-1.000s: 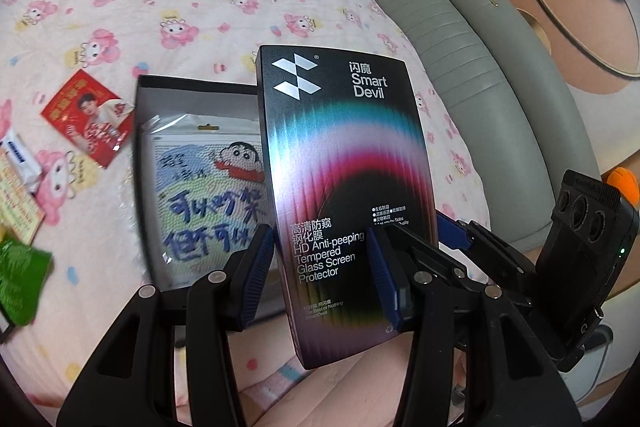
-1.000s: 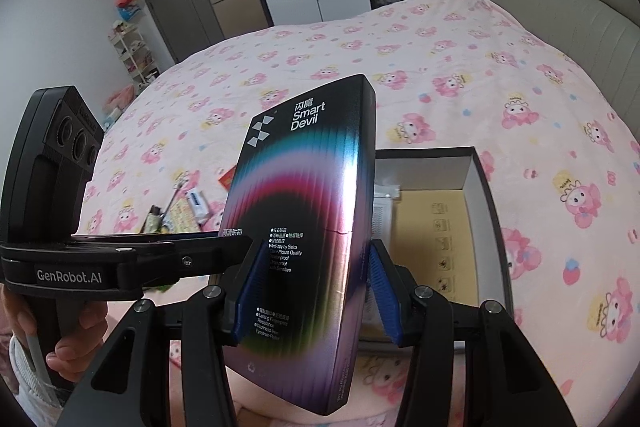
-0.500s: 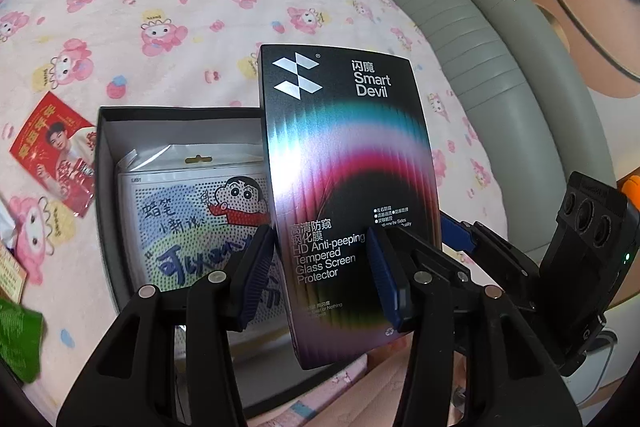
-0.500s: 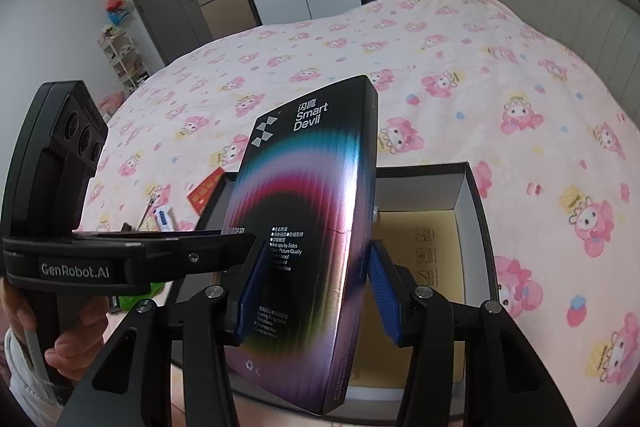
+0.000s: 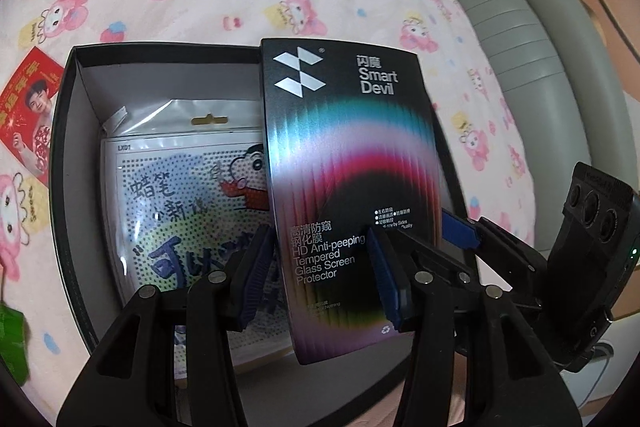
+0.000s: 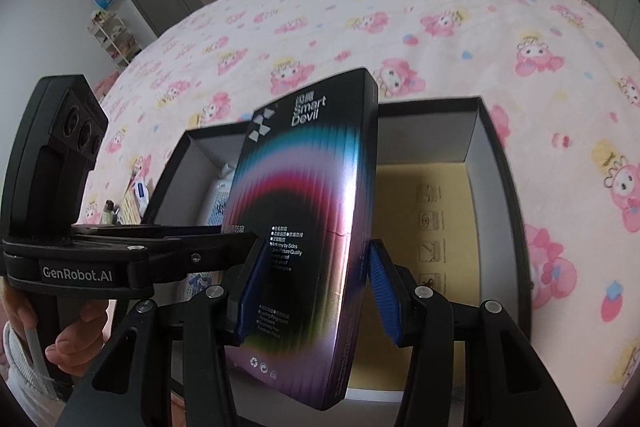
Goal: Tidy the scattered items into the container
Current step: 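Lower the Smart Devil box beside the bead-art bag and open the left gripper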
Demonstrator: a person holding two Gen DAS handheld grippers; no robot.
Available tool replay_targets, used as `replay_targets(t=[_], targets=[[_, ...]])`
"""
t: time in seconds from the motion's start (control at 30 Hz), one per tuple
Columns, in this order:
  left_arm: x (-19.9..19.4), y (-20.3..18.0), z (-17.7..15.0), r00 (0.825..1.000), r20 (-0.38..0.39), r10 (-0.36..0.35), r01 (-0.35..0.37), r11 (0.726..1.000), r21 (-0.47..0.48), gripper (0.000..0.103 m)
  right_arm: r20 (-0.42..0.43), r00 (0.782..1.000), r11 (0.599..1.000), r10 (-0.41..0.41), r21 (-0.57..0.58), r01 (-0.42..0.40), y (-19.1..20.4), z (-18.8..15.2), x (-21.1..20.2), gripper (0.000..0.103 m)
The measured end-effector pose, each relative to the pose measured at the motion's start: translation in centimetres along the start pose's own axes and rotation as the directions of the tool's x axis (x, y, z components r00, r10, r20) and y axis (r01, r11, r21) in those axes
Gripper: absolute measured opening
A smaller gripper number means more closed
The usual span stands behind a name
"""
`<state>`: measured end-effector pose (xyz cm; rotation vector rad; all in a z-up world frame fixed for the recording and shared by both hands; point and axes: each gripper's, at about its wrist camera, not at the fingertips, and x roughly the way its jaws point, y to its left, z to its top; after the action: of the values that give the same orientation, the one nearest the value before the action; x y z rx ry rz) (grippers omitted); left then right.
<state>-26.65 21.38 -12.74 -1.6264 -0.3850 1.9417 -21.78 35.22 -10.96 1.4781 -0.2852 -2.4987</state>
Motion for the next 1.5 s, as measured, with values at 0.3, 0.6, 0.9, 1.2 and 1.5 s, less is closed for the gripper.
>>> replay_targets(t=[0.3, 0.6, 0.9, 1.2, 1.5], targets=[[1.6, 1.1, -0.8, 0.996, -0.038, 0.083, -0.083, 0.996, -0.024, 0.048, -0.092, 0.996, 1.0, -0.002, -0.006, 0.002, 0.2, -0.7, 2.3, 0.046], [2.5, 1.0, -1.3, 0.991, -0.055, 0.124, -0.126, 0.992, -0.027, 0.048, -0.162, 0.987, 1.0, -0.005, 0.024, 0.009, -0.6, -1.5, 3.3, 0.047], [0.6, 1.8, -2.3, 0.981, 0.047, 0.19, -0.187, 0.981, -0.053, 0.04, -0.081, 0.996, 0.992, -0.048, 0.112, 0.057, -3.3, -1.5, 1.0, 0.047], [1.7, 1.8, -1.9, 0.951, 0.052, 0.305, -0.302, 0.951, -0.063, 0.031, -0.09, 0.988, 0.989, -0.122, 0.073, 0.129, -2.7, -1.3, 1.2, 0.047], [3.5, 1.2, -1.3, 0.978, -0.024, 0.206, -0.207, 0.975, -0.078, 0.032, -0.107, 0.969, 0.973, -0.224, 0.031, 0.228, -2.5, -1.4, 2.0, 0.047]])
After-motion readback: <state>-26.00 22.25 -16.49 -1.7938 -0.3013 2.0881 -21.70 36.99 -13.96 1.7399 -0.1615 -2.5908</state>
